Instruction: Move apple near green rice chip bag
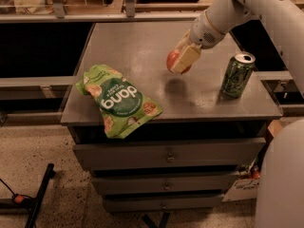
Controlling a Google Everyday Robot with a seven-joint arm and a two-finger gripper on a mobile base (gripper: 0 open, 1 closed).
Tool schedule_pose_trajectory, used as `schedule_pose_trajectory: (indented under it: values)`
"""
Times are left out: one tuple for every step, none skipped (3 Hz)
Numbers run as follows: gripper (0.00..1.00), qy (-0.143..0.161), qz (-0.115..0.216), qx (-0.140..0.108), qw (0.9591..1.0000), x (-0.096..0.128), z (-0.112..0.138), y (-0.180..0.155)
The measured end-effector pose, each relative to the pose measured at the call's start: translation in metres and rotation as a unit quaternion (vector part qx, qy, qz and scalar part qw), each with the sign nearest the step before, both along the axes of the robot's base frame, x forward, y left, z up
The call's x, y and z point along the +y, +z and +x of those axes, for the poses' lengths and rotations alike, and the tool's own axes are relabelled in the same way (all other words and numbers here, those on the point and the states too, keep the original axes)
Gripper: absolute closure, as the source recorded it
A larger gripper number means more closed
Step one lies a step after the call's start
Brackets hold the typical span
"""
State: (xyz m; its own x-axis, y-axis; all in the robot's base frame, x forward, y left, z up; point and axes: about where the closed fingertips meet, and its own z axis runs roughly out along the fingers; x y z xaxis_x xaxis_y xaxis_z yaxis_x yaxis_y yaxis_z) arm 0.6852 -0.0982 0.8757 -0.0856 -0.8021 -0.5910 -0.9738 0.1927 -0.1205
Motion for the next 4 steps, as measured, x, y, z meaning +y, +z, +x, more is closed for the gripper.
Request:
schedule_pose_trajectory:
  values:
    - [1.00,0.030,0.004,0.006,0.9995,0.004,-0.024,-0.009]
    - [0.82,0.058,0.012,0.001,0.9982,0.013,-0.039,-0.015]
    - [0.58,0.095,0.019,-0.020,0.9951,0.023,-0.054,-0.016]
    - [0.35,0.123,0.032,-0.042,0.9910,0.028,-0.065,-0.014]
